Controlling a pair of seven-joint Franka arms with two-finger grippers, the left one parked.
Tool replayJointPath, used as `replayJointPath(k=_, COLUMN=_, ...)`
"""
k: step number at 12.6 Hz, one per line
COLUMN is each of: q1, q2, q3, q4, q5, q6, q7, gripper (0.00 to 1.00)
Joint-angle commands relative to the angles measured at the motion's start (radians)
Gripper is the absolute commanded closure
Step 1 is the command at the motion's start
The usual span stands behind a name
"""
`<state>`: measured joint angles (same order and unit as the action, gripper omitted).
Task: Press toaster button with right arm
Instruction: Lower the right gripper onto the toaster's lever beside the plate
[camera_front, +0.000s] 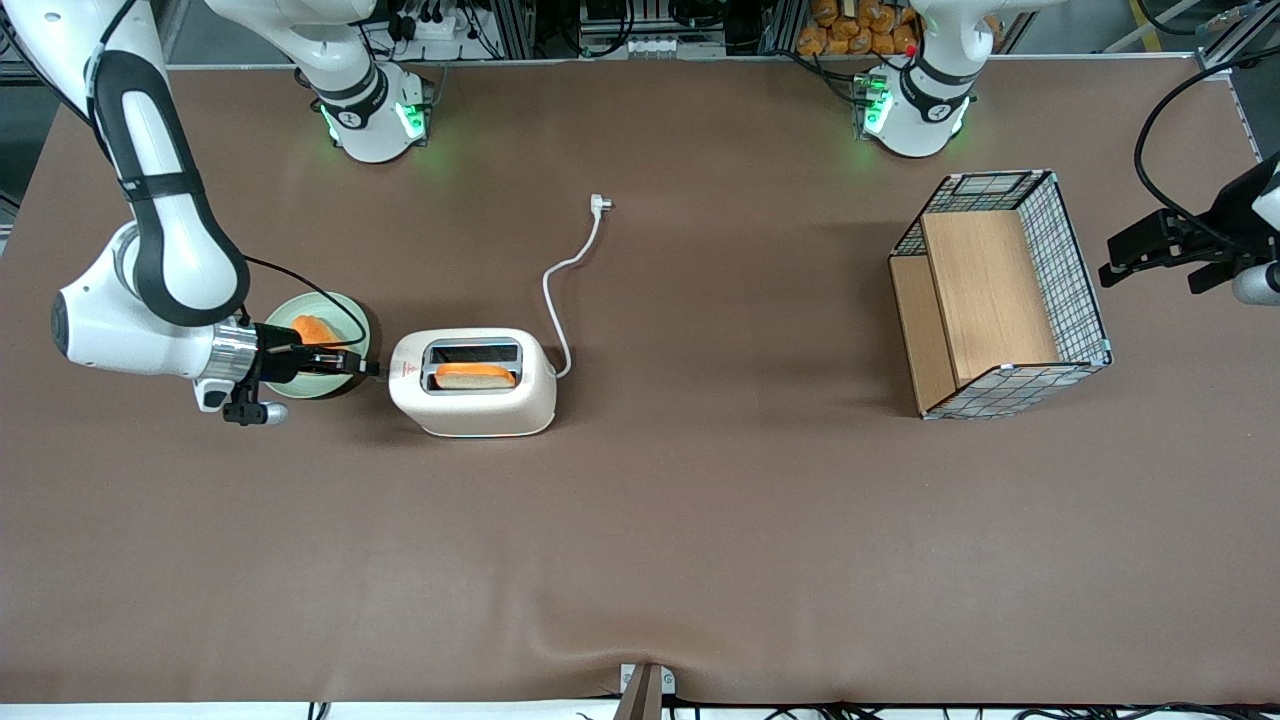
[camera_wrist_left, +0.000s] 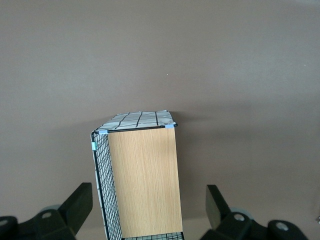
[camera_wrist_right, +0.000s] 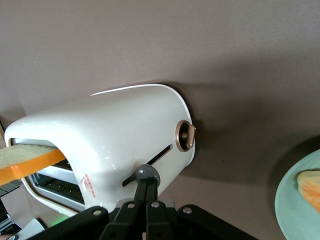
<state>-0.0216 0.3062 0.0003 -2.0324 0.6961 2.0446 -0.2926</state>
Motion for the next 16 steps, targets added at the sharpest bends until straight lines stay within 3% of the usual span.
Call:
replayJointPath(k=1, q1=0.003, q2=0.007, q3=0.004, q4=0.003, q5=0.031, q6=0.009, q7=0.015, gripper=1.0)
replayJointPath(k=16, q1=0.019, q2=0.063, q3=0.004, q4=0.001, q5=0.031, q6=0.069, q7=0.015, gripper=1.0)
